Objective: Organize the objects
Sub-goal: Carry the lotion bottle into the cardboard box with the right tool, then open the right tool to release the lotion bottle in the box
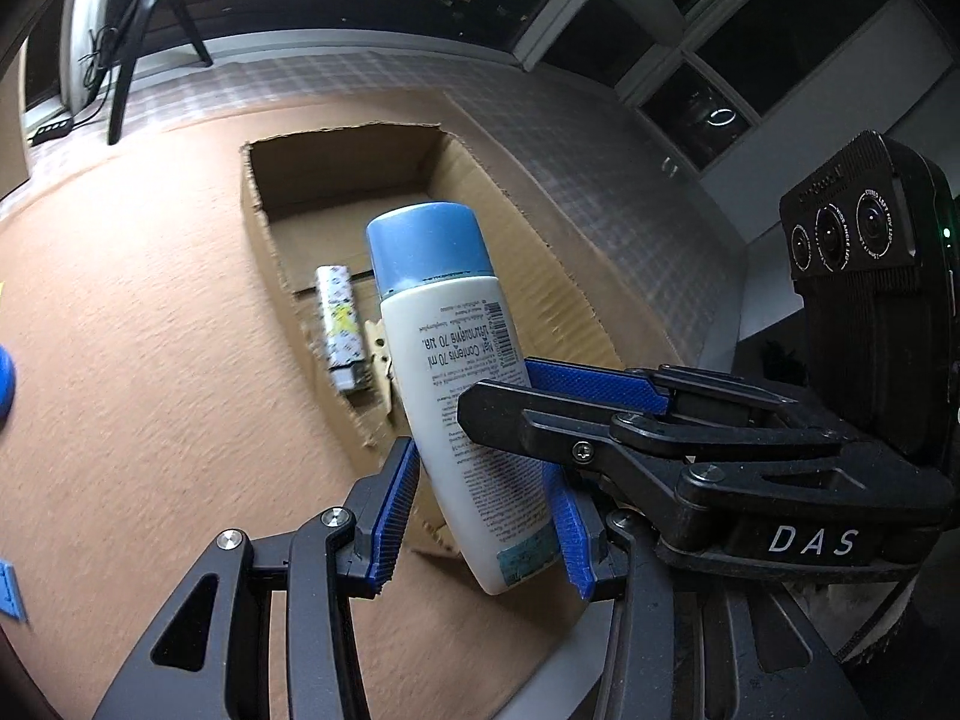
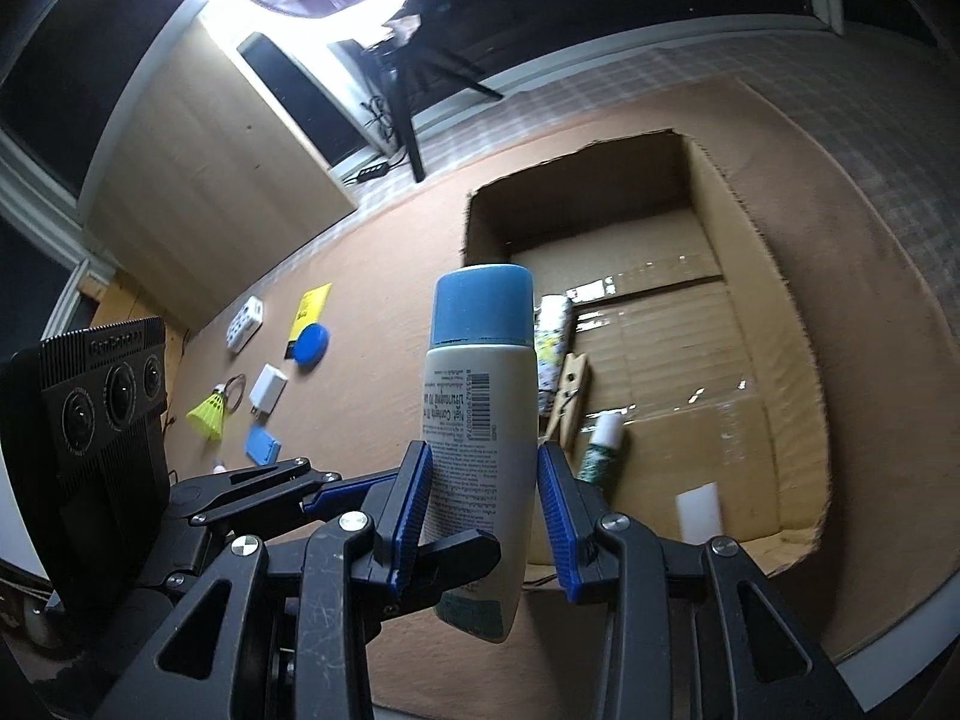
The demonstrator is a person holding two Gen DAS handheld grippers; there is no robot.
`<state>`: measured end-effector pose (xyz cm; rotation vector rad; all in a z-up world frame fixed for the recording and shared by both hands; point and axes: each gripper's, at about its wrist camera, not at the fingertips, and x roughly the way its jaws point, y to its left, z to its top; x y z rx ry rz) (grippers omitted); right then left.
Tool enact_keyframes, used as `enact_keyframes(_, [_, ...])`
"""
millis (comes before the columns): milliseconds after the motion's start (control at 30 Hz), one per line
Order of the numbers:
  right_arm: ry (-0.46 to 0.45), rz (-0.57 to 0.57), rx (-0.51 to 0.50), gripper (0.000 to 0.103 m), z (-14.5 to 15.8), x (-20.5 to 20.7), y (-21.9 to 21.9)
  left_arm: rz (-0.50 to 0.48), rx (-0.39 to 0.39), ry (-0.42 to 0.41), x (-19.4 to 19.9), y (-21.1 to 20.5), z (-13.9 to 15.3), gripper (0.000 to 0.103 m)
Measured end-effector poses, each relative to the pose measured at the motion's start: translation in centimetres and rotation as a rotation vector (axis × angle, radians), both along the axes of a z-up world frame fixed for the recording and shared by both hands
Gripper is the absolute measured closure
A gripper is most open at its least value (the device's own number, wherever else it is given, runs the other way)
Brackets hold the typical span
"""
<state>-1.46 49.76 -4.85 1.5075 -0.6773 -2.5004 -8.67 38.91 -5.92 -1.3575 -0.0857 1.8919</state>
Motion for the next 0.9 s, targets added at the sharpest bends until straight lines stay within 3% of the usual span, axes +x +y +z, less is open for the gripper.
enact_keyframes(167, [0.006,-0.010,0.024,0.069,-0.1,-0.2,0.3,0.002,-0.013,0.005,-0.5,0.9,-0.2,0.055])
enact_keyframes(233, [0.011,-0.015,0.049,0.064,0.1,-0.2,0.2,0.009,-0.034,0.025,-0.4,0.6,0.0,0.049])
enact_keyframes(300, [0.022,-0.029,0.065,0.050,0.3,-0.2,0.2,0.016,-0.044,0.038,-0.3,0.2,0.1,0.044])
enact_keyframes(900, [0.040,0.018,0.046,0.049,0.7,-0.3,-4.7,0.088,-0.053,0.043,0.8,-6.4,0.7,0.044])
